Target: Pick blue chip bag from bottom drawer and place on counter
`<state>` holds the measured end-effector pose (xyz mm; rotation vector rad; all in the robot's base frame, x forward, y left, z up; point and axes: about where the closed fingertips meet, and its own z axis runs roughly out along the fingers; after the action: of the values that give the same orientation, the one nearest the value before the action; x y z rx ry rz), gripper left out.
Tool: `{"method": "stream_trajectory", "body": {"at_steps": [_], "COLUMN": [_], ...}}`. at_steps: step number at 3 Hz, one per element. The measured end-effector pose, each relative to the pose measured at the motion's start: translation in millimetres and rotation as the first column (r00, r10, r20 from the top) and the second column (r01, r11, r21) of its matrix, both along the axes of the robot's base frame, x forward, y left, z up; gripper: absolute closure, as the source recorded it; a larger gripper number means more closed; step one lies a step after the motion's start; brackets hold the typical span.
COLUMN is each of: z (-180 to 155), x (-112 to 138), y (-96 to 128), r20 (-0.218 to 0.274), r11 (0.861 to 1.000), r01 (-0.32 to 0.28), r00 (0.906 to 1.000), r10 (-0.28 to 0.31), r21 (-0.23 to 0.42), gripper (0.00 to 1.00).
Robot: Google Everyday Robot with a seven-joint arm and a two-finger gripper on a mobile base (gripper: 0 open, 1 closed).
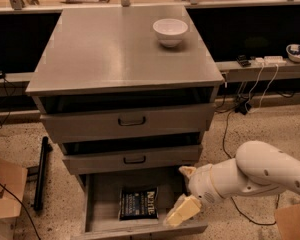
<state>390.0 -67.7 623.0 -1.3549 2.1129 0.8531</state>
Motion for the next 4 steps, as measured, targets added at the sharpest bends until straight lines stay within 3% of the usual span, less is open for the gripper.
{"method": "stream_trajectory", "body": {"at_steps": [1,2,3,4], "z": [-23,-56,-128,-194], "x": [4,23,49,61], "y": [8,26,41,42], "r20": [-0.021,-0.001,-0.005,-0.038], "r11": [1.0,1.0,0.996,0.984], "r01": [0.02,0.016,-0.007,-0.037], "r00": [0.9996,0.9999,1.0,0.9983], "r10": [-0.02,-0.016,0.008,0.044], "r21": [-0.023,0.009,0.084,0.173], "gripper": [0.0,0.0,0.0,0.0]}}
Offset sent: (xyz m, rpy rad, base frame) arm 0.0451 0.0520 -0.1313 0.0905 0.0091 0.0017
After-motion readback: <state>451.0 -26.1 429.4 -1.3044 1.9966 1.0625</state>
